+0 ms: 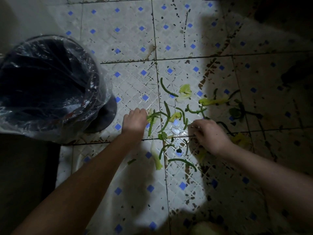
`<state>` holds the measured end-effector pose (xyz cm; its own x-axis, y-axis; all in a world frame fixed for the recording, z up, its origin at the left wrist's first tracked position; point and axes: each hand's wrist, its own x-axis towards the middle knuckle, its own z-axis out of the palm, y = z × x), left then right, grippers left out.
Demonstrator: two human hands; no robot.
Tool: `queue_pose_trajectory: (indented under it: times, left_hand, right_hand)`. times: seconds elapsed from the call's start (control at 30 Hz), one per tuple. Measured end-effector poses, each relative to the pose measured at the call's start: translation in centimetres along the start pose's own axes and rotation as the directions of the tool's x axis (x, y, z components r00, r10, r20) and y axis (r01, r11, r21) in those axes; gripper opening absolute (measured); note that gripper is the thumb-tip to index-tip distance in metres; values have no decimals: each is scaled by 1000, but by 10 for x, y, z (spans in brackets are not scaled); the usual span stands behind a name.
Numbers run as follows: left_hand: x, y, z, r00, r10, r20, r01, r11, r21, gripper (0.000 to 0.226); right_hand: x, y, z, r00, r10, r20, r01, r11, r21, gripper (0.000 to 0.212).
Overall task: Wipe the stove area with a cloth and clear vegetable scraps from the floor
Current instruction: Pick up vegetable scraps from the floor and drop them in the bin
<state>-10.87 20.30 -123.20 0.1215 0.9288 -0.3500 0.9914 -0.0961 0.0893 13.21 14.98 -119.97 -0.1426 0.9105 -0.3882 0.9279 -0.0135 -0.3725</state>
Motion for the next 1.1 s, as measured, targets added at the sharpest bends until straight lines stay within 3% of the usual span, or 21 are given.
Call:
queue_pose_trajectory:
  times: [0.27,0.63,0.83,1.1]
  left_hand:
    - [-18,-14,-15,1000,31,0,-31,999,11,25]
    - [-68,-52,-12,978,57,-199,-67,997,-46,17]
    - [-75,-63,-7,986,-39,-165,18,992,-125,14]
    - [-79,-66,-9,990,-106,-98,84,975,-207,14]
  right_hand:
    - [8,-18,3,999,-32,-35,32,999,4,24]
    - [37,-70,12,965,-260,20,261,960,-105,34]
    - [50,-71,22,968,-230,105,251,925,-287,40]
    - [50,-77,28,971,-239,6,227,913,-339,33]
